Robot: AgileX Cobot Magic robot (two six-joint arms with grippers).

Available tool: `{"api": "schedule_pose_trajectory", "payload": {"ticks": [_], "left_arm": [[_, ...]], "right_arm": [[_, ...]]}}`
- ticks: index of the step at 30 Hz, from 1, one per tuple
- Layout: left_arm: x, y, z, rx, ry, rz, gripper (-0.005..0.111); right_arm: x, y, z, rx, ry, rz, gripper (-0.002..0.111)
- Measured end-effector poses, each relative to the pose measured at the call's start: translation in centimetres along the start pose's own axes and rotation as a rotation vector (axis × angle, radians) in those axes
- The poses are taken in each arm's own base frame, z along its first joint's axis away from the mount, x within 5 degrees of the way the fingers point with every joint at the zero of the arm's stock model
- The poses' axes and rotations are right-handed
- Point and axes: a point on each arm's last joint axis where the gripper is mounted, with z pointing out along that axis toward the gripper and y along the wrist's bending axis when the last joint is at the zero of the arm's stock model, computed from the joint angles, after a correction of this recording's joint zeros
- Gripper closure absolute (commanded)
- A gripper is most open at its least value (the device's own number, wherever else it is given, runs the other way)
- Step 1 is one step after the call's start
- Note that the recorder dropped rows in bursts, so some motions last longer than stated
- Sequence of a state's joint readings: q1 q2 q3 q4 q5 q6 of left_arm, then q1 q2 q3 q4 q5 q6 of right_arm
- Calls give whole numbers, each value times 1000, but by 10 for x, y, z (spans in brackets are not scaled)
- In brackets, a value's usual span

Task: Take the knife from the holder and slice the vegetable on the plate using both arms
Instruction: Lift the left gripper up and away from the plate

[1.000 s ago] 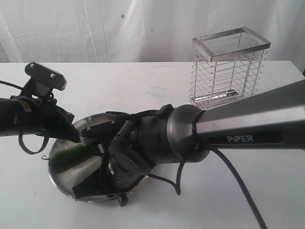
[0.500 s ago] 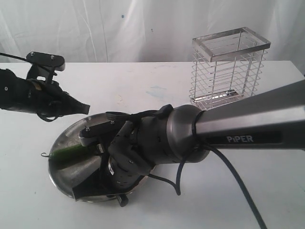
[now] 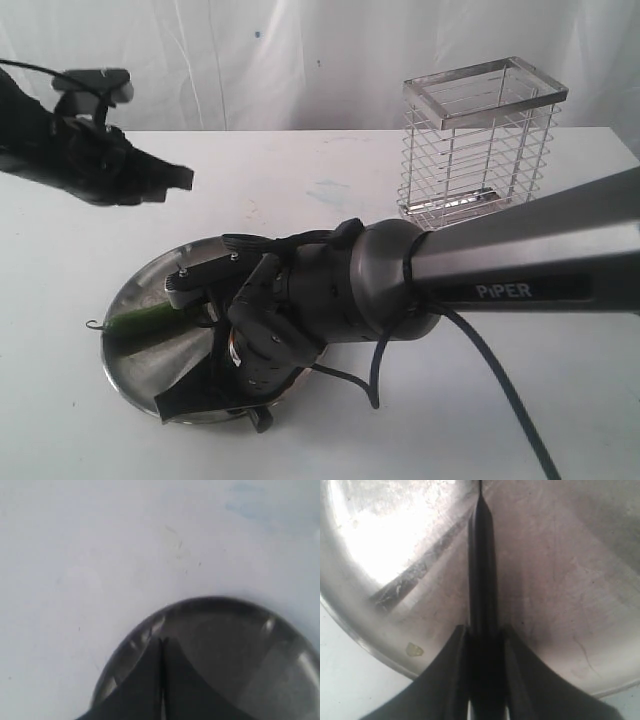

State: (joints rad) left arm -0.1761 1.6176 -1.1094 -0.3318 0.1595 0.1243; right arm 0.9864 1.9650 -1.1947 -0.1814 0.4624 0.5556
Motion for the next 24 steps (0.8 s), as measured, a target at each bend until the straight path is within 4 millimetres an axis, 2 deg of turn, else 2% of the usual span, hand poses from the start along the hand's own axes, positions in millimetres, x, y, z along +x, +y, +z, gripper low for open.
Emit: {"api": "schedule_pose_trajectory", "payload": {"ticks": [5,8,11,14,18,22,24], "left_arm": [[-28,-7,-40,1,-171,78,107],[-40,-9,-62,-42,-258,260,107],[-42,-8,-74,-104,-250,515,107],[-31,-6,-74,-101,-120,610,107],[-6,-7,-73,-19,141,535,107],[15,-18,-79,153,353,456,107],[19,-30,-82,296,368,434,107]], "right_arm": [[0,0,0,1,1,-2,108],[0,0,0,1,1,-6,108],[0,0,0,1,1,-6,108],[0,0,0,2,1,-8,108],[0,0,0,3,0,-11,108],[0,0,0,4,0,-12,108],[0,0,0,5,-1,-15,108]]}}
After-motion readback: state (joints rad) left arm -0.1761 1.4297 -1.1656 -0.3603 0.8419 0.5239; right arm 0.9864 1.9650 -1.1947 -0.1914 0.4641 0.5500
